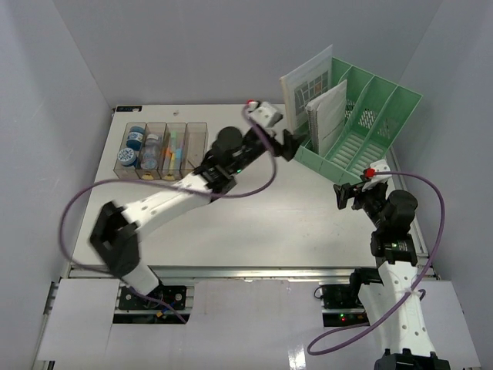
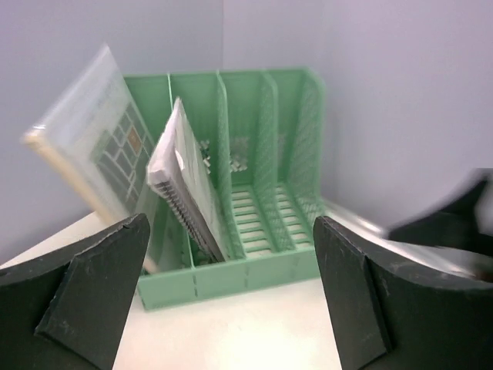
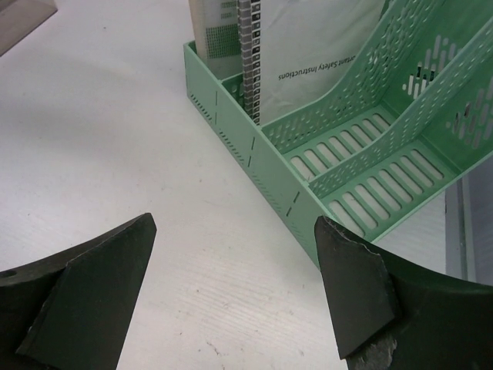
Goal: Organize the desk
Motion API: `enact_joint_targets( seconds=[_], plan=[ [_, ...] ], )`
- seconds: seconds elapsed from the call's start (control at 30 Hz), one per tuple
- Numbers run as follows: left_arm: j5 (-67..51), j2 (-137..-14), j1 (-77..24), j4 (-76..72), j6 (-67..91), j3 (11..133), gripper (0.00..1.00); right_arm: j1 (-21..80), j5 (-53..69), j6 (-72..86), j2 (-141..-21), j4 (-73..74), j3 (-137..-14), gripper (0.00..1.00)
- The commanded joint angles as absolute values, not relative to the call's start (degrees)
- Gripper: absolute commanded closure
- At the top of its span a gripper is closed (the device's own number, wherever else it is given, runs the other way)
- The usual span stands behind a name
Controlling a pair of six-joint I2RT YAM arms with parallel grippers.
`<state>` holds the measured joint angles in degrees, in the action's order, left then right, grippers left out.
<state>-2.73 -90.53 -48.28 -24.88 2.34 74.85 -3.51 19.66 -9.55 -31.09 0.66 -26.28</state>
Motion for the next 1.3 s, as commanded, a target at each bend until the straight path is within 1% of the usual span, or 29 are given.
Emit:
enact_joint_targets(
  seconds=[0.0, 0.1, 0.17, 0.23, 0.37, 0.43, 0.53, 0.73, 1.07, 1.27],
  plan=[
    [-3.2, -63.0, -48.2, -11.0, 7.0, 56.0, 0.02, -6.6, 24.8, -8.0, -32.7, 3.1, -27.7, 0.1],
    [-1.0, -48.0, -47.7, -1.0, 7.3, 46.7, 0.02, -7.3, 25.0, -6.8, -34.0, 4.8, -28.4, 0.1],
    [1.5, -39.2, -47.5, 7.2, 7.6, 42.5, 0.02, -7.4, 23.6, -6.4, -34.4, 6.3, -29.0, 0.1],
    [3.1, -30.1, -47.5, 10.9, 8.7, 38.4, 0.02, -7.3, 22.3, -6.2, -34.3, 8.4, -29.4, 0.1],
    [5.1, -18.1, -47.5, 14.9, 10.1, 32.2, 0.02, -7.4, 15.3, -3.9, -33.1, 12.3, -30.1, 0.1],
    [5.2, -14.8, -47.5, 16.0, 11.1, 29.9, 0.02, -7.3, 12.8, -2.5, -32.4, 13.6, -30.9, 0.1],
    [3.9, -13.2, -47.5, 16.1, 11.9, 29.9, 0.02, -7.3, 10.8, -1.0, -31.1, 14.2, -30.8, 0.1],
    [3.4, -14.3, -47.5, 17.7, 12.4, 30.0, 0.02, -8.5, 8.1, -0.4, -30.2, 13.5, -30.7, 0.1],
    [6.2, -11.0, -47.5, 18.3, 12.8, 29.8, 0.02, -9.3, 9.3, -0.4, -29.2, 13.4, -30.5, 0.1],
    [6.0, -11.7, -47.5, 18.3, 12.8, 29.9, 0.02, -9.4, 9.5, -0.4, -28.3, 13.2, -30.3, 0.1]
  ],
)
